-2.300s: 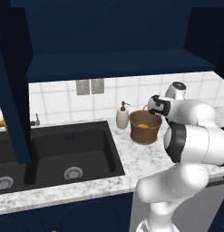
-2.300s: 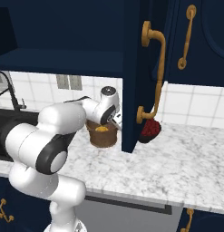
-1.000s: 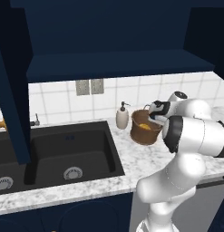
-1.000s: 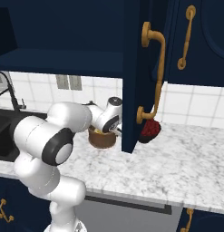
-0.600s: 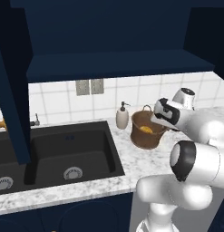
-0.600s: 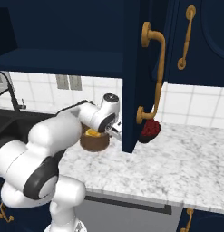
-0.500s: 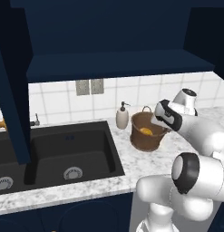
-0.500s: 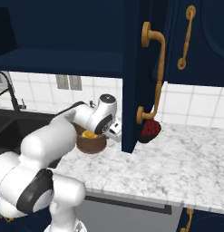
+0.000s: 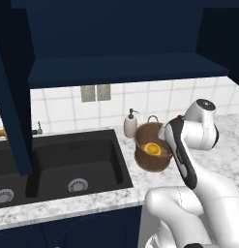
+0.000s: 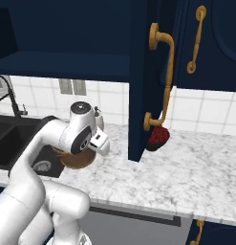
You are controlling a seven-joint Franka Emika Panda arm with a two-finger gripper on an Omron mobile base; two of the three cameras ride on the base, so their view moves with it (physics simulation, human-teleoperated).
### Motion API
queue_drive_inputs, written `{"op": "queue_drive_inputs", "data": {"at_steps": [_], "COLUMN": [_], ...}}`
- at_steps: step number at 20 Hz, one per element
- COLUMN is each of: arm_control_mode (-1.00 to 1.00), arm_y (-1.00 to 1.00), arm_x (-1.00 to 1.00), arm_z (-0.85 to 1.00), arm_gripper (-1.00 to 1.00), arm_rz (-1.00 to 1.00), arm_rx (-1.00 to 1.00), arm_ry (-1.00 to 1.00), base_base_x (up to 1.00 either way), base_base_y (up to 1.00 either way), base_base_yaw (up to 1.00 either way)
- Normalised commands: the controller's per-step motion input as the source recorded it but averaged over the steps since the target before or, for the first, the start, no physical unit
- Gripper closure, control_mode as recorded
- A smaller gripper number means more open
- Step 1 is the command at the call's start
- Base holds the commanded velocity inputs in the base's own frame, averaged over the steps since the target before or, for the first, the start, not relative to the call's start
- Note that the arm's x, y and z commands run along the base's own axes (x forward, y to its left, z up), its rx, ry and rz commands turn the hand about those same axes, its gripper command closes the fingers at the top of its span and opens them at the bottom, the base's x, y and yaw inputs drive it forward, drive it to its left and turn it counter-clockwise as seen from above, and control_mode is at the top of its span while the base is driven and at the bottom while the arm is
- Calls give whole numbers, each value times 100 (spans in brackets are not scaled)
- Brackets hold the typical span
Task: Open the cabinet, pick up the bread from the cabinet and place it in the basket. Then move the basket to the dining counter.
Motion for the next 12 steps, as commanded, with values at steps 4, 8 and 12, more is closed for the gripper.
{"op": "queue_drive_inputs", "data": {"at_steps": [4, 8, 12], "arm_control_mode": [-100, -100, -100], "arm_y": [26, 2, -14], "arm_x": [-74, -6, -21], "arm_z": [91, 39, 37], "arm_gripper": [100, 100, 100], "arm_rz": [0, 0, 0], "arm_rx": [-1, 0, 1], "arm_ry": [0, 6, 1], "base_base_x": [0, 0, 0], "base_base_y": [0, 0, 0], "base_base_yaw": [0, 0, 0]}}
